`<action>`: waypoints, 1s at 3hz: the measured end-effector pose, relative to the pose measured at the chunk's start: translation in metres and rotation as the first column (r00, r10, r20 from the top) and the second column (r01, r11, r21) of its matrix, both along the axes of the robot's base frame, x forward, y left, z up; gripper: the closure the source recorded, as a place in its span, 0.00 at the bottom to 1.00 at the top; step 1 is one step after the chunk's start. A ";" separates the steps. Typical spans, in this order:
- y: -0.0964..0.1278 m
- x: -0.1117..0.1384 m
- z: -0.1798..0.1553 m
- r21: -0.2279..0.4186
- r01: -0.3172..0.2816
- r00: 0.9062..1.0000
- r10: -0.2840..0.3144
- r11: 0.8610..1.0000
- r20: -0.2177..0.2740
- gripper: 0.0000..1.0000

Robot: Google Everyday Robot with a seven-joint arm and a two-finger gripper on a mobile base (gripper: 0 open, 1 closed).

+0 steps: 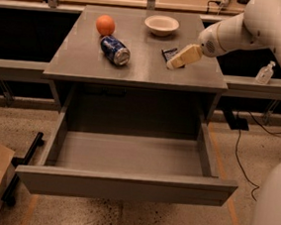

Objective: Place rxbar blueberry into top drawer

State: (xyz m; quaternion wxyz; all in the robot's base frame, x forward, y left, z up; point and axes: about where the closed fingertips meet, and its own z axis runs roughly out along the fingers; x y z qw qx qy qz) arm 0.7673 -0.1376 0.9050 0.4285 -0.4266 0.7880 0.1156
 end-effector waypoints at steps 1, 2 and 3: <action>0.010 0.027 -0.033 0.064 0.018 0.999 -0.016 0.998 -0.037 0.00; 0.014 0.054 -0.065 0.150 0.068 0.995 -0.056 0.986 -0.085 0.00; 0.023 0.070 -0.087 0.227 0.108 0.989 -0.080 0.968 -0.128 0.15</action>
Offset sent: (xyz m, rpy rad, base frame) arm 0.0916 0.0104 -0.0984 0.2684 0.1319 -0.1306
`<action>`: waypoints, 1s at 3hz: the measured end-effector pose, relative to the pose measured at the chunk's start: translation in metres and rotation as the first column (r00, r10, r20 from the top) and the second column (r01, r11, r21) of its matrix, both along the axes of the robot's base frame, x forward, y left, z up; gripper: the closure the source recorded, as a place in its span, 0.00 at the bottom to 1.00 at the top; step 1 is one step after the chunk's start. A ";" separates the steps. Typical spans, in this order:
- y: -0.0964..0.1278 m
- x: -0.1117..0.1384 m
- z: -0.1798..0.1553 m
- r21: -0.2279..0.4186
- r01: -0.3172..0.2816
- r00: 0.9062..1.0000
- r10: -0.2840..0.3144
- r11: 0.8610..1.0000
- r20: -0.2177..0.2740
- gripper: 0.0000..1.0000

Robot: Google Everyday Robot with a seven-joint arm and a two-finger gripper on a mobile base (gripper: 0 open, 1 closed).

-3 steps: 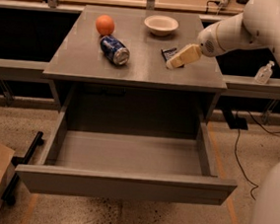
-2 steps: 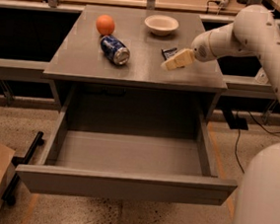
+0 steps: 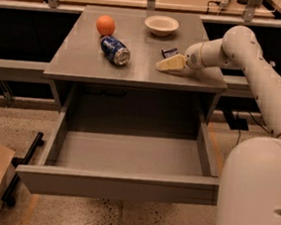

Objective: Place rxbar blueberry into top drawer

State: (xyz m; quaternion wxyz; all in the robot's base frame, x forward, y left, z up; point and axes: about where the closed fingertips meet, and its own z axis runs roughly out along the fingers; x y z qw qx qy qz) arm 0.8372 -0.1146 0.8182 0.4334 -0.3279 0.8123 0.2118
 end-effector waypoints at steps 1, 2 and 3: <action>0.001 0.001 0.004 0.003 0.001 1.000 -0.001 1.000 -0.001 0.38; 0.001 0.001 0.010 0.003 0.001 1.000 -0.001 1.000 -0.001 0.62; 0.001 0.001 0.013 0.003 0.001 1.000 -0.001 1.000 -0.001 0.85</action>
Offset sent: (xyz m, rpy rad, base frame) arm -0.0004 0.0218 -0.0039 0.0113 -0.0057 -0.0103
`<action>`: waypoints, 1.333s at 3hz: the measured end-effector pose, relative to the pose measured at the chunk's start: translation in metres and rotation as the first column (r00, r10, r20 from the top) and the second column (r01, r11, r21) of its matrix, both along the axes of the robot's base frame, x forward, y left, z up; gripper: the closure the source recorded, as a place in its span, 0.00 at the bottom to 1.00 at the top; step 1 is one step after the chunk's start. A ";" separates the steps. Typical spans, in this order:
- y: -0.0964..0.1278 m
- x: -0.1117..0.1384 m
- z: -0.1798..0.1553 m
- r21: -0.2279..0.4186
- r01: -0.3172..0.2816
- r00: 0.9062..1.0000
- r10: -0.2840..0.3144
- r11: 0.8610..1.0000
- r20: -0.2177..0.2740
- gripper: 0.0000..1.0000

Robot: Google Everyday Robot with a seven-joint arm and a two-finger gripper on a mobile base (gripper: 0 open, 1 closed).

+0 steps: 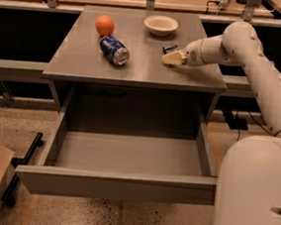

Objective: Place rxbar blueberry into top drawer

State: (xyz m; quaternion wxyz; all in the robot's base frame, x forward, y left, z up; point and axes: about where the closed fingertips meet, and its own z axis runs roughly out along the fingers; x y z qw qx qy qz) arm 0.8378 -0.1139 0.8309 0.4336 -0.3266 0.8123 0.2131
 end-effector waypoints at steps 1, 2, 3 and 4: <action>0.000 0.000 0.003 0.000 0.000 1.000 0.000 1.000 0.000 1.00; 0.000 0.000 0.004 0.000 0.000 1.000 0.000 1.000 0.000 1.00; 0.000 0.000 0.005 0.000 0.000 1.000 0.000 1.000 0.000 1.00; 0.000 0.000 0.005 0.000 0.000 1.000 0.000 1.000 0.000 1.00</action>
Offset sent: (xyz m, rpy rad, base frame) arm -0.0667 0.0059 0.0820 -0.0569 -0.1831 0.0070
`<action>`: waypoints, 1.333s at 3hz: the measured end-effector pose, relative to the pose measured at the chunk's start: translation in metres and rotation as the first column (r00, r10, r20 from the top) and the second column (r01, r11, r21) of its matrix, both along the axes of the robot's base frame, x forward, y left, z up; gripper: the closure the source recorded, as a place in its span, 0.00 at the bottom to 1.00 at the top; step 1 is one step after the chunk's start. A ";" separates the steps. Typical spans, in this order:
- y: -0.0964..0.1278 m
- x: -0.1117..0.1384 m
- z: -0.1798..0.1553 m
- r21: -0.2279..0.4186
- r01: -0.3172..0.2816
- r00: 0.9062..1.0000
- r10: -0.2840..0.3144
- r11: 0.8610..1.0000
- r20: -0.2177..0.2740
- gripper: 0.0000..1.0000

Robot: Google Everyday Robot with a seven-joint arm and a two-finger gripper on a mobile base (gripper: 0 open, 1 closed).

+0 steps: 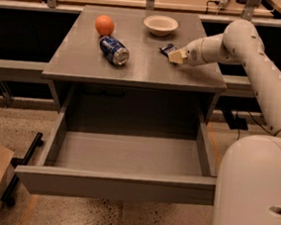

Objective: Place rxbar blueberry into top drawer

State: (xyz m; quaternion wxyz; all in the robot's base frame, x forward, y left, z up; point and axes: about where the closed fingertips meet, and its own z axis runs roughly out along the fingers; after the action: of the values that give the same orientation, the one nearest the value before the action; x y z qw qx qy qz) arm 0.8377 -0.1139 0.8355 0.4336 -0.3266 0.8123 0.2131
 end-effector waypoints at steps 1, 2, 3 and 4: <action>0.000 0.000 0.000 0.000 0.000 1.000 0.000 1.000 0.000 1.00; 0.000 0.000 0.000 0.000 0.000 1.000 0.000 1.000 0.000 1.00; 0.000 0.000 0.000 0.000 0.000 1.000 0.000 1.000 0.000 0.82; 0.000 0.000 0.000 0.000 0.000 1.000 0.000 1.000 0.000 0.59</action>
Offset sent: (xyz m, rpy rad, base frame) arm -0.1737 -0.0443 0.2234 -0.2200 -0.1656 0.1358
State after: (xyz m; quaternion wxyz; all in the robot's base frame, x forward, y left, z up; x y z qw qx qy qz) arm 0.8377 -0.1137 0.8354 0.4335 -0.3268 0.8123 0.2132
